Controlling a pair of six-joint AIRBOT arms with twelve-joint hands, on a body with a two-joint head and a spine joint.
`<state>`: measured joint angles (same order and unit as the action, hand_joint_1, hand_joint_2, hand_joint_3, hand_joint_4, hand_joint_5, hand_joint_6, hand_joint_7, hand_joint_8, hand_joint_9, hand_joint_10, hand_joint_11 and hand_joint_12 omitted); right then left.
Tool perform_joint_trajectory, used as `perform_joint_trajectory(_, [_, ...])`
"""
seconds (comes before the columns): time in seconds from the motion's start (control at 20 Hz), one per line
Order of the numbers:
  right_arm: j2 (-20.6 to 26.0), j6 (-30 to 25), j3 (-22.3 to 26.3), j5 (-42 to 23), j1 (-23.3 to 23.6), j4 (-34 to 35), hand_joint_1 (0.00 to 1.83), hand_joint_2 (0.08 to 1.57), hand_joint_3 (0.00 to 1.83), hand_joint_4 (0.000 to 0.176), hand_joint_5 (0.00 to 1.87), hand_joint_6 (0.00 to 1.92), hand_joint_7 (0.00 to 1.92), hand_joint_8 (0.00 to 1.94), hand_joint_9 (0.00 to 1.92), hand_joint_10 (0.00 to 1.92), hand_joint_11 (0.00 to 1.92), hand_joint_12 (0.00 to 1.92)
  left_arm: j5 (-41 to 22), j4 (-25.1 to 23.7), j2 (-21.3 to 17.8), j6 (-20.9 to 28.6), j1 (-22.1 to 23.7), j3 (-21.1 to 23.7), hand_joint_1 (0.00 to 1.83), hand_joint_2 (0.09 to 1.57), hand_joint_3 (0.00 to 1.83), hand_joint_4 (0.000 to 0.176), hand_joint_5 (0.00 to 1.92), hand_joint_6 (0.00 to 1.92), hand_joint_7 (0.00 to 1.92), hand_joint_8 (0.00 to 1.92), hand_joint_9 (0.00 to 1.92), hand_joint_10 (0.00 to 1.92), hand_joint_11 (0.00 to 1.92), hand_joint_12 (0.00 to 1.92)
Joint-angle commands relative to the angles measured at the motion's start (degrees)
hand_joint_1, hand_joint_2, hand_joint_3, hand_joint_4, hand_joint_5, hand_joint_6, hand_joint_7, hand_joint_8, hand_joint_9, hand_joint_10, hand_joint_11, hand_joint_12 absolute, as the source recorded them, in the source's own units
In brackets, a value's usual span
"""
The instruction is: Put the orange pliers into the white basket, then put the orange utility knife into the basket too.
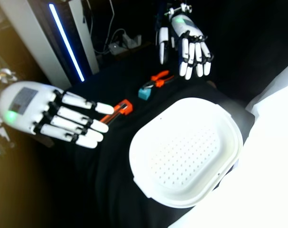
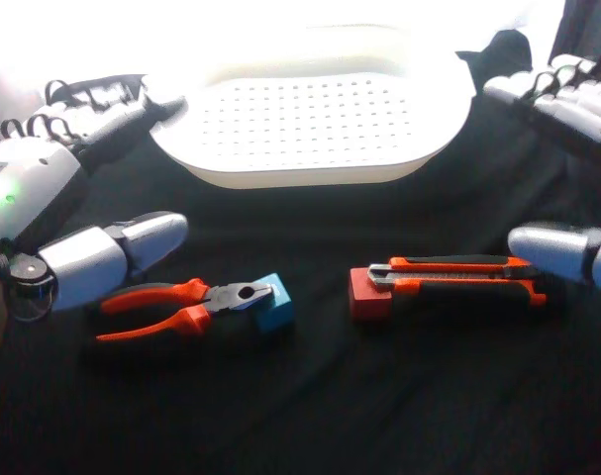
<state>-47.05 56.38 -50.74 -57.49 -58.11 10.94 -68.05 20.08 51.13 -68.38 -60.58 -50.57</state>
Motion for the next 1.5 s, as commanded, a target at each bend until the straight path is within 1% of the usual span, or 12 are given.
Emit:
perform_joint_trajectory(0.0, [0.49, 0.27, 0.10, -6.94, 0.44, -0.44, 0.20, 1.25, 0.02, 0.023, 0.00, 0.00, 0.00, 0.00, 0.00, 0.00, 0.00, 0.00, -7.93, -1.22, -0.66, -0.02, 0.17, 0.20, 0.32, 1.34, 0.01, 0.108, 0.00, 0.00, 0.00, 0.00, 0.00, 0.00, 0.00, 0.00])
perform_joint_trajectory(0.25, [0.87, 0.32, 0.72, -7.34, 0.38, -0.56, 0.19, 1.21, 0.00, 0.051, 0.00, 0.00, 0.00, 0.00, 0.00, 0.00, 0.00, 0.00, -11.21, -1.82, -1.82, -0.07, -1.43, 1.69, 0.30, 1.28, 0.00, 0.156, 0.00, 0.00, 0.00, 0.00, 0.00, 0.00, 0.00, 0.00])
perform_joint_trajectory(0.55, [0.72, 0.32, 0.73, -7.31, 0.23, -0.55, 0.25, 1.19, 0.00, 0.041, 0.00, 0.00, 0.00, 0.00, 0.00, 0.00, 0.00, 0.00, -12.83, -2.67, -2.93, -0.04, -4.96, 4.29, 0.29, 1.20, 0.00, 0.097, 0.00, 0.00, 0.00, 0.00, 0.00, 0.00, 0.08, 0.04])
perform_joint_trajectory(0.6, [0.55, 0.32, 0.70, -7.31, 0.23, -0.53, 0.25, 1.20, 0.00, 0.036, 0.00, 0.00, 0.00, 0.00, 0.00, 0.00, 0.00, 0.00, -13.08, -2.84, -3.16, -0.01, -6.21, 5.13, 0.29, 1.17, 0.00, 0.078, 0.00, 0.00, 0.00, 0.00, 0.03, 0.03, 0.01, 0.58])
perform_joint_trajectory(0.65, [0.39, 0.32, 0.69, -7.30, 0.23, -0.49, 0.26, 1.20, 0.00, 0.035, 0.00, 0.00, 0.00, 0.00, 0.00, 0.00, 0.00, 0.00, -13.33, -2.84, -3.14, 0.40, -7.21, 5.78, 0.29, 1.16, 0.00, 0.077, 0.00, 0.00, 0.02, 0.00, 0.05, 0.05, 0.00, 0.72])
perform_joint_trajectory(0.75, [0.02, 0.31, 0.54, -7.13, 0.23, -0.39, 0.26, 1.20, 0.00, 0.011, 0.00, 0.00, 0.00, 0.00, 0.00, 0.00, 0.00, 0.00, -12.84, -2.99, -2.79, 1.43, -8.33, 6.21, 0.34, 1.17, 0.00, 0.089, 0.00, 0.00, 0.05, 0.00, 0.06, 0.03, 0.00, 0.43])
perform_joint_trajectory(0.9, [-0.26, 0.31, 0.23, -6.36, 0.22, -0.25, 0.28, 1.20, 0.00, 0.023, 0.00, 0.00, 0.00, 0.00, 0.00, 0.00, 0.00, 0.00, -8.55, -2.17, -0.81, 2.63, -8.60, 5.23, 0.40, 1.16, 0.00, 0.058, 0.00, 0.00, 0.12, 0.01, 0.12, 0.05, 0.00, 0.69])
perform_joint_trajectory(0.95, [-0.26, 0.31, 0.22, -6.16, 0.22, -0.24, 0.28, 1.21, 0.00, 0.025, 0.00, 0.00, 0.00, 0.00, 0.00, 0.00, 0.00, 0.00, -7.15, -1.84, -0.18, 3.07, -8.59, 4.72, 0.41, 1.14, 0.00, 0.063, 0.00, 0.00, 0.09, 0.00, 0.08, 0.04, 0.00, 0.51])
perform_joint_trajectory(1.1, [-0.28, 0.31, 0.01, -5.62, 0.22, -0.20, 0.30, 1.21, 0.00, 0.018, 0.00, 0.00, 0.00, 0.00, 0.00, 0.00, 0.00, 0.00, -3.45, -0.55, 1.93, 3.29, -8.49, 3.42, 0.46, 1.11, 0.00, 0.063, 0.01, 0.00, 0.07, 0.00, 0.07, 0.03, 0.00, 0.66])
perform_joint_trajectory(1.15, [-0.37, 0.31, -0.10, -5.39, 0.22, -0.14, 0.31, 1.21, 0.00, 0.044, 0.00, 0.00, 0.00, 0.00, 0.00, 0.00, 0.00, 0.00, -0.39, 0.49, 3.63, 3.35, -7.98, 2.37, 0.53, 1.11, 0.00, 0.032, 0.04, 0.00, 0.09, 0.00, 0.10, 0.08, 0.00, 0.85])
perform_joint_trajectory(1.3, [-0.41, 0.31, -0.13, -5.20, 0.22, -0.14, 0.27, 1.23, 0.01, 0.026, 0.00, 0.00, 0.00, 0.00, 0.00, 0.00, 0.00, 0.00, 1.77, 1.15, 4.92, 3.36, -7.63, 1.56, 0.66, 1.10, 0.00, 0.055, 0.10, 0.00, 0.13, 0.00, 0.07, 0.23, 0.00, 0.97])
perform_joint_trajectory(1.45, [-0.41, 0.31, -0.15, -5.11, 0.20, -0.13, 0.26, 1.23, 0.01, 0.048, 0.00, 0.00, 0.00, 0.00, 0.00, 0.00, 0.00, 0.00, 5.34, 1.27, 6.30, 3.34, -6.39, 0.24, 0.88, 1.13, 0.00, 0.027, 0.26, 0.02, 0.25, 0.02, 0.00, 0.68, 0.00, 1.23])
